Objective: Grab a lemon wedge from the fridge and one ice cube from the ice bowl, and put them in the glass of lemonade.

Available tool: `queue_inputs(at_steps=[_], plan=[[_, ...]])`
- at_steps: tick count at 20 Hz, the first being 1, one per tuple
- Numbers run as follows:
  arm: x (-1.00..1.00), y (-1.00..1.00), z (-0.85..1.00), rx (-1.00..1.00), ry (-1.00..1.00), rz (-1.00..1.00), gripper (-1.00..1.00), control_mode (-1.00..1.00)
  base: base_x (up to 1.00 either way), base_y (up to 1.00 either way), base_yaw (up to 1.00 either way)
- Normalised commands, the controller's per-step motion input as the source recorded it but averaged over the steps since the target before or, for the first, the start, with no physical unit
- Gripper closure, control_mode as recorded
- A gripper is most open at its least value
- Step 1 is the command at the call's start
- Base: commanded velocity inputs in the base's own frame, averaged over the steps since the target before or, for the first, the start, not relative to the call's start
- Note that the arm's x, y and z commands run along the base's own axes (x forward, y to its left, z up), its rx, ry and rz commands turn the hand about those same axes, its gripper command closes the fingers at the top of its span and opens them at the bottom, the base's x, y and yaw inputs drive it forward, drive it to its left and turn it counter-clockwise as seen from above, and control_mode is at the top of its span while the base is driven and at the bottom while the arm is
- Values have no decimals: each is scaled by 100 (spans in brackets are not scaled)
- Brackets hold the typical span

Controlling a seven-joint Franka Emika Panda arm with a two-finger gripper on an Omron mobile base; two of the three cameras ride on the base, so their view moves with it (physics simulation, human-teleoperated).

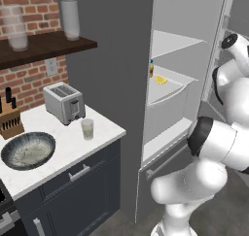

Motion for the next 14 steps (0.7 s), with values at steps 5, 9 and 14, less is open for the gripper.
queue_inputs(at_steps=[5,9,14], plan=[[-4,70,54,-8,-29,0,-100,-100,0,0,0],[-25,82,59,-10,-26,0,-100,-100,0,0,0],[-38,99,12,-1,-18,1,-100,-100,0,0,0]])
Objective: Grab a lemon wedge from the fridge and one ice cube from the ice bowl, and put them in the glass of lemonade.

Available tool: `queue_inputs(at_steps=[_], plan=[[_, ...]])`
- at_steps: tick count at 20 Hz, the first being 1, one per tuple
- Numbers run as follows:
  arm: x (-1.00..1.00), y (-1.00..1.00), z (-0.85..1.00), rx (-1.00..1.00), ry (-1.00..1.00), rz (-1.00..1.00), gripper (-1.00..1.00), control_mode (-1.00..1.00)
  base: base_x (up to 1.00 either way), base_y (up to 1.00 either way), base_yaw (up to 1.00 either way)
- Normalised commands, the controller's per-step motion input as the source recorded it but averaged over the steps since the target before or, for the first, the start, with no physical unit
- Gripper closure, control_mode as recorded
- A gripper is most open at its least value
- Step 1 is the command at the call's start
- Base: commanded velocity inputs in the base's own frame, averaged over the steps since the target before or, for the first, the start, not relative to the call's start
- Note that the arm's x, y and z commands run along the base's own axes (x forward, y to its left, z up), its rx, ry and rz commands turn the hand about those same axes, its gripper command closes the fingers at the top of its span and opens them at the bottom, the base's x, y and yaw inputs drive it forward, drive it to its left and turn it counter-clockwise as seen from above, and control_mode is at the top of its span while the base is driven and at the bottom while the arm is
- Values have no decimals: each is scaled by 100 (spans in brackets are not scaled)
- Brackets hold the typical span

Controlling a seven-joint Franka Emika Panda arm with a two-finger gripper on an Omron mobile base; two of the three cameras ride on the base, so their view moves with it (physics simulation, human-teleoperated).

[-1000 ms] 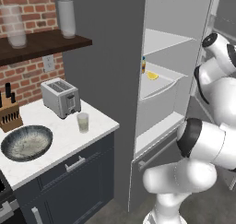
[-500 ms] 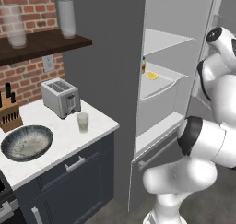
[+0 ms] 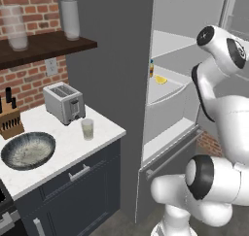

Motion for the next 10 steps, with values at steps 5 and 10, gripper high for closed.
queue_inputs(at_steps=[5,10], plan=[[-31,100,0,2,-9,14,-100,-100,0,0,0],[-35,87,0,8,0,19,-100,-100,0,0,0]])
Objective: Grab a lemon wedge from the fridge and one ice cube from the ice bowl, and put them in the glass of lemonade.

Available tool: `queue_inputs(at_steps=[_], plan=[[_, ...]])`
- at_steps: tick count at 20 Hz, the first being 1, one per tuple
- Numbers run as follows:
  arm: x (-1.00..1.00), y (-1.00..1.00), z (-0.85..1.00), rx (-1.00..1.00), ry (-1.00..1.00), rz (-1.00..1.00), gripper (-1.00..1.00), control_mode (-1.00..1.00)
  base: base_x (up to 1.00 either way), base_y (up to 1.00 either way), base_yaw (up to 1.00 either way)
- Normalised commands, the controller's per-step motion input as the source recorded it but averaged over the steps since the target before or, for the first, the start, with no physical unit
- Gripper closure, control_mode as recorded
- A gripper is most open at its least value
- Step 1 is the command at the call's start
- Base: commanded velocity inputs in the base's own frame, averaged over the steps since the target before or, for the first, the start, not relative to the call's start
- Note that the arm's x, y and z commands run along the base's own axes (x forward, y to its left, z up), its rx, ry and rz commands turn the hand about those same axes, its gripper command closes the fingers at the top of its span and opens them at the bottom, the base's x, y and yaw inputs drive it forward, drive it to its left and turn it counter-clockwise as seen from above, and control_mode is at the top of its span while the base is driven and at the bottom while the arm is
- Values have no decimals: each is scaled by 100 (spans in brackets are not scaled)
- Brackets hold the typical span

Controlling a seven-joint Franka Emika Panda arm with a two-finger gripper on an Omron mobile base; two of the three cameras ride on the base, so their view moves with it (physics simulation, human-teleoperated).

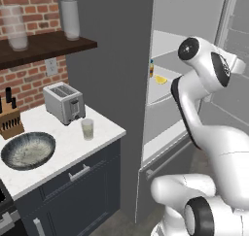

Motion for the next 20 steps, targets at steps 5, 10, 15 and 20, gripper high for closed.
queue_inputs(at_steps=[5,10,15,20], plan=[[-32,73,-8,9,3,17,-100,-100,0,0,0],[-34,57,-39,18,0,11,-100,-100,0,0,0],[-55,28,-3,22,6,12,-100,-100,0,0,0],[-85,0,29,15,9,16,-100,-100,0,0,0]])
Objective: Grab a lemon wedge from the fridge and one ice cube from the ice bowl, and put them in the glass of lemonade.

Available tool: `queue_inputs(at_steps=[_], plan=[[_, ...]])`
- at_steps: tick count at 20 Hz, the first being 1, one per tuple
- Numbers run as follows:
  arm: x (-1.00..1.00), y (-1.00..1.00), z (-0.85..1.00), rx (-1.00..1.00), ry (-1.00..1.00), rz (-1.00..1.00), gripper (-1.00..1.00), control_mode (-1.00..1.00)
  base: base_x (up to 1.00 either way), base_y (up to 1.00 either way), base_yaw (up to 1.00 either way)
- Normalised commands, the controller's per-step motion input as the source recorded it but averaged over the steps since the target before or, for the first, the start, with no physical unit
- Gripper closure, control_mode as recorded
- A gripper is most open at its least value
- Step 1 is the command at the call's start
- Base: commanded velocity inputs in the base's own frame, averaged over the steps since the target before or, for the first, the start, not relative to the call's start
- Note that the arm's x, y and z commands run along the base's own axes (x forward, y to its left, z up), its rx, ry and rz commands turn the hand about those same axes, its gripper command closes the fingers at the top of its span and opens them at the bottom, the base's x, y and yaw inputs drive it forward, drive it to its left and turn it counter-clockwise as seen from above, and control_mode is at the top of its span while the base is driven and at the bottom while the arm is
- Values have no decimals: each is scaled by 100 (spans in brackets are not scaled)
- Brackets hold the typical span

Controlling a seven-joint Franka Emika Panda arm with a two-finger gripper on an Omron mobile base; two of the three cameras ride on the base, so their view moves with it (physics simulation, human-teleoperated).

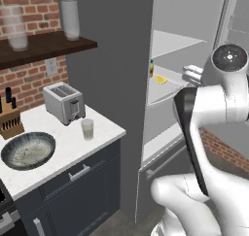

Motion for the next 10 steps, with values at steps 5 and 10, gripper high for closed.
queue_inputs(at_steps=[5,10], plan=[[-69,17,4,-4,22,29,-100,-100,0,0,0],[-27,12,-51,-1,7,23,-100,-100,0,0,0]])
